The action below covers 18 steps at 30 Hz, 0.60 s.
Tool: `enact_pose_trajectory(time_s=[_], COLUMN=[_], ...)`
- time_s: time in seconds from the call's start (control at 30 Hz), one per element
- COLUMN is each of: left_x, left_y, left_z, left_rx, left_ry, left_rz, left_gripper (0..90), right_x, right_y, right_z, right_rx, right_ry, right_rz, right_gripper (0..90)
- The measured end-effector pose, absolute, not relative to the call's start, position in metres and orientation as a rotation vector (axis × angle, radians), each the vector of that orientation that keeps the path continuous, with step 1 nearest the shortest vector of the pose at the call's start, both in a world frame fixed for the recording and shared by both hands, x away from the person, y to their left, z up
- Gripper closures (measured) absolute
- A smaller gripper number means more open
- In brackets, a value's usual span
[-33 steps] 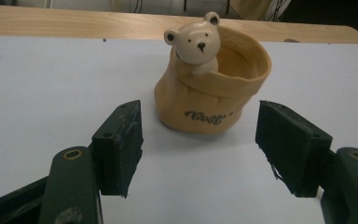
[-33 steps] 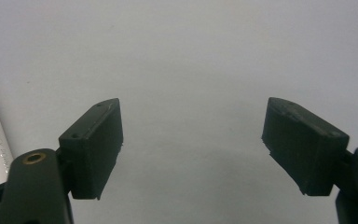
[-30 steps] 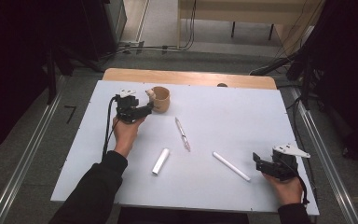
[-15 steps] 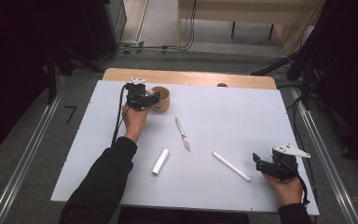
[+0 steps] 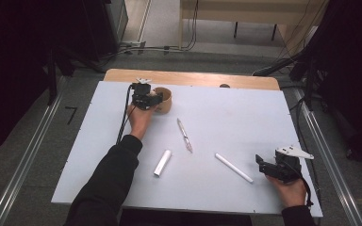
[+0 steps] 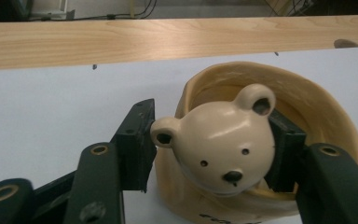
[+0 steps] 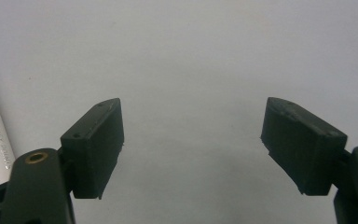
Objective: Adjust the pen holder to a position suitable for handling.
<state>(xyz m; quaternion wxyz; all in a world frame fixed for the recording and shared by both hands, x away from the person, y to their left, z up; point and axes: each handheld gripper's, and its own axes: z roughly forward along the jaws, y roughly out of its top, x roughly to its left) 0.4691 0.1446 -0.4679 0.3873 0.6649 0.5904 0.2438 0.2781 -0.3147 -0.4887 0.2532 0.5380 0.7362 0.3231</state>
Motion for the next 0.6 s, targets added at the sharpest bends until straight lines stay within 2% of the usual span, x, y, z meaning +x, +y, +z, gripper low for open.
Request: enact_pose_trajectory(time_s=[0.2, 0.6], left_x=[0.472, 0.472], left_y=[0.140, 0.133], left_z=[-0.467, -0.467], left_rx=[1.719, 1.728], left_ry=[1.490, 1.536], left_rz=[0.637, 0.722], left_gripper=[55.3, 61.6], right_x=[0.278, 0.278], right_y=[-0.314, -0.315], right_z=[-0.489, -0.489], right_rx=[1.468, 1.472], right_ry=[2.003, 2.007], right_rz=[0.875, 0.880], right_gripper=[19.8, 20.5])
